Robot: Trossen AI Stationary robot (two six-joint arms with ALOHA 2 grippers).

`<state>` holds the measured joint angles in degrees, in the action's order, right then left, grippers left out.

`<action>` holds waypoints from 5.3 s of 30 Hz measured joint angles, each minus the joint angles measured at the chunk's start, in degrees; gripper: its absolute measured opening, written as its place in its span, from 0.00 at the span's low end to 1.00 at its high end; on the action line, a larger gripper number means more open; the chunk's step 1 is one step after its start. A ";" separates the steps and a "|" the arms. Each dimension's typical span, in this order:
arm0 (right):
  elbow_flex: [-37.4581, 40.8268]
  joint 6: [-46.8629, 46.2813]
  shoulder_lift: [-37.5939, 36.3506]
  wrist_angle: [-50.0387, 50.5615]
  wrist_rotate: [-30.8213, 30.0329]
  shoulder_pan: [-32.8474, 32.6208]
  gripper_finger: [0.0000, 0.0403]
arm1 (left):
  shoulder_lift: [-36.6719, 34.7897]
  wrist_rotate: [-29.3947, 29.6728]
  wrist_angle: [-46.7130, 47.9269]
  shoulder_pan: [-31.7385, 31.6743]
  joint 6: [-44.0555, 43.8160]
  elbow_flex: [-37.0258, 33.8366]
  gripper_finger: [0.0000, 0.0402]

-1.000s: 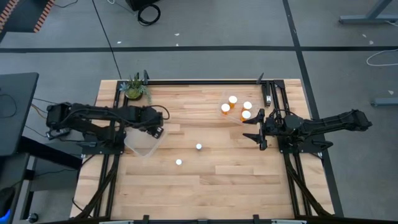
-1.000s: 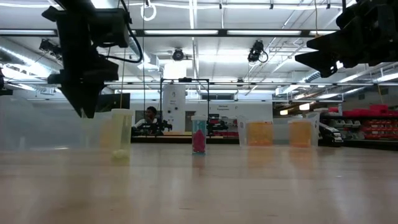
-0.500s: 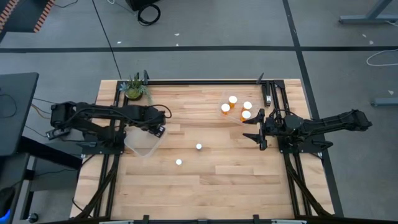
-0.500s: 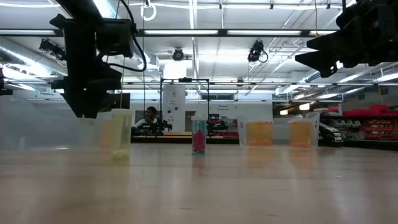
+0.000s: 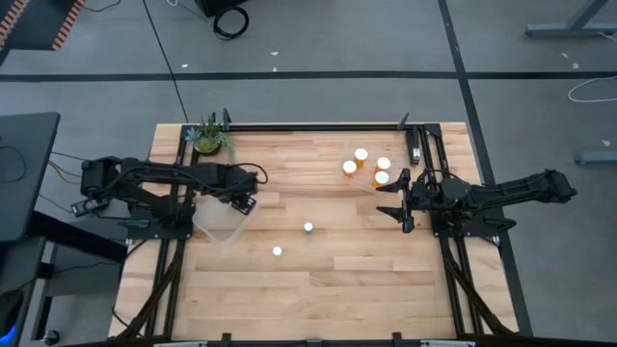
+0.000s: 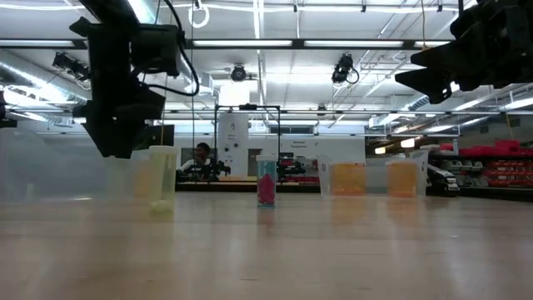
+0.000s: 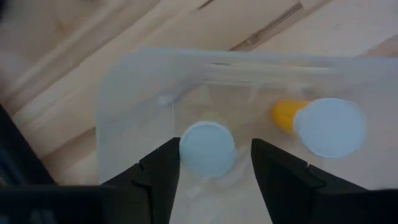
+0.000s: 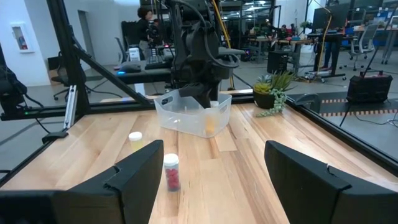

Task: Pick and place medicine bottles into bin by pill shape (circle, oval)
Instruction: Put the small yellow pill bottle into the left transparent bin, then put the small blue pill bottle into the left transparent bin

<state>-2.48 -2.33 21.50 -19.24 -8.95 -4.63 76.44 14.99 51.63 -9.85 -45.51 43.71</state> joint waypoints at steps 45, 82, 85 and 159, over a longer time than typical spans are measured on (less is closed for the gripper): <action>0.00 -0.01 0.00 0.10 0.00 -0.01 0.71 | 21.61 -9.44 -31.01 17.50 11.10 17.45 0.55; 0.00 0.01 -0.01 0.34 0.00 -0.01 0.71 | 26.45 -2.10 -43.13 18.71 26.41 17.43 0.43; 0.00 -0.01 0.00 0.34 0.00 -0.01 0.71 | 26.45 -2.12 -43.90 18.75 26.68 17.43 0.38; 0.00 0.00 0.65 0.89 0.00 -0.01 0.71 | 26.46 1.87 -28.73 11.50 20.74 17.41 0.31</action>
<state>-2.48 -2.33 22.15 -18.35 -8.95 -4.64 102.91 16.85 22.90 1.65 -24.77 61.12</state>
